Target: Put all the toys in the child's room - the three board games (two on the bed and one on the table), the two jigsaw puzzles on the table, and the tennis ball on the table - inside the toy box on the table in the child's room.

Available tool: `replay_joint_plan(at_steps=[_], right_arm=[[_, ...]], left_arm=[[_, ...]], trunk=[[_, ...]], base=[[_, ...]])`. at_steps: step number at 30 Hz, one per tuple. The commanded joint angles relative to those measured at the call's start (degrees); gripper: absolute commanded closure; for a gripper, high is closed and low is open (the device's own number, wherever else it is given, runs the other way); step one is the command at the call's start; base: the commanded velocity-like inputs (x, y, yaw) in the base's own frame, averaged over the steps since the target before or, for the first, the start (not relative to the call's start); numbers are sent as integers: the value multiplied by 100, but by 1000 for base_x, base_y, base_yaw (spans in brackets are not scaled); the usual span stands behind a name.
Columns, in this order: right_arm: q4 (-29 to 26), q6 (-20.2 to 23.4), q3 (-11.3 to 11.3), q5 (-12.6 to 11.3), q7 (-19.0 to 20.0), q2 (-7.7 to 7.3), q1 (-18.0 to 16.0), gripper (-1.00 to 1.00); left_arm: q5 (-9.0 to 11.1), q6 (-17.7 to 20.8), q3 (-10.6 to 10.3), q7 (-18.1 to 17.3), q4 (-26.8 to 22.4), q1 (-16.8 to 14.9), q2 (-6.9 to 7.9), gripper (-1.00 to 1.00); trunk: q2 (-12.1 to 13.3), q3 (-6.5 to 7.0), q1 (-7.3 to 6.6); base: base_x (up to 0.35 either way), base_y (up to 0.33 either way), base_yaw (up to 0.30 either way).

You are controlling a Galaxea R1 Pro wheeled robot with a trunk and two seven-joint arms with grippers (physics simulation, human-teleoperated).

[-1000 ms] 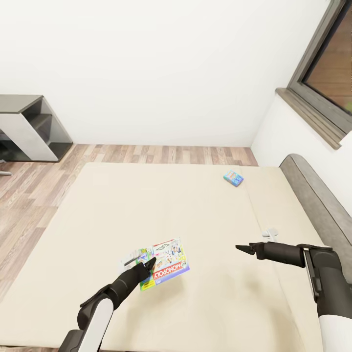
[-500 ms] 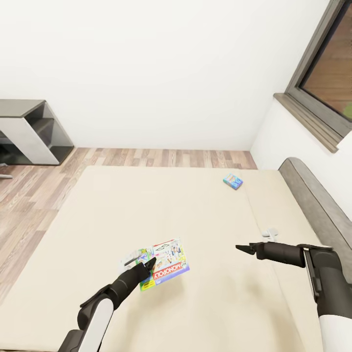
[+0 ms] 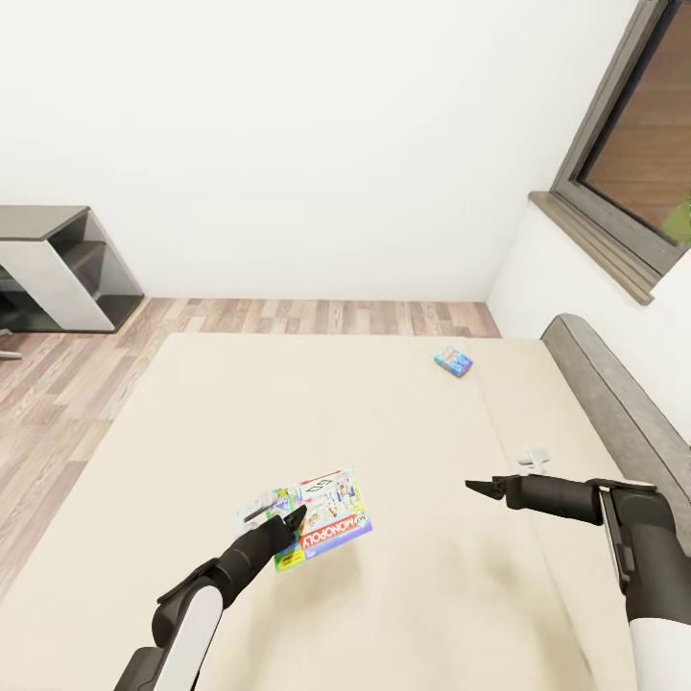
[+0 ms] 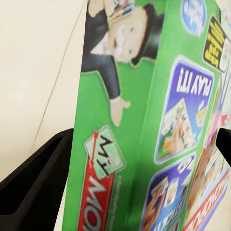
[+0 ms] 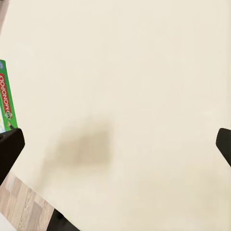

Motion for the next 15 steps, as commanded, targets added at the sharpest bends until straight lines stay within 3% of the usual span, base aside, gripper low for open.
replay_joint_plan(at_steps=[1, 15], right_arm=[[-5, 37, -9, 57, 56, 3, -8, -100], [-5, 37, 6, 61, 54, 27, -9, -100]], left_arm=[[56, 23, -2, 57, -10, -3, -1, 100], [56, 23, 1, 64, -10, -3, 0, 100]], trunk=[[-10, 0, 4], [-10, 124, 4]], base=[[0, 0, -64], [0, 0, -79]])
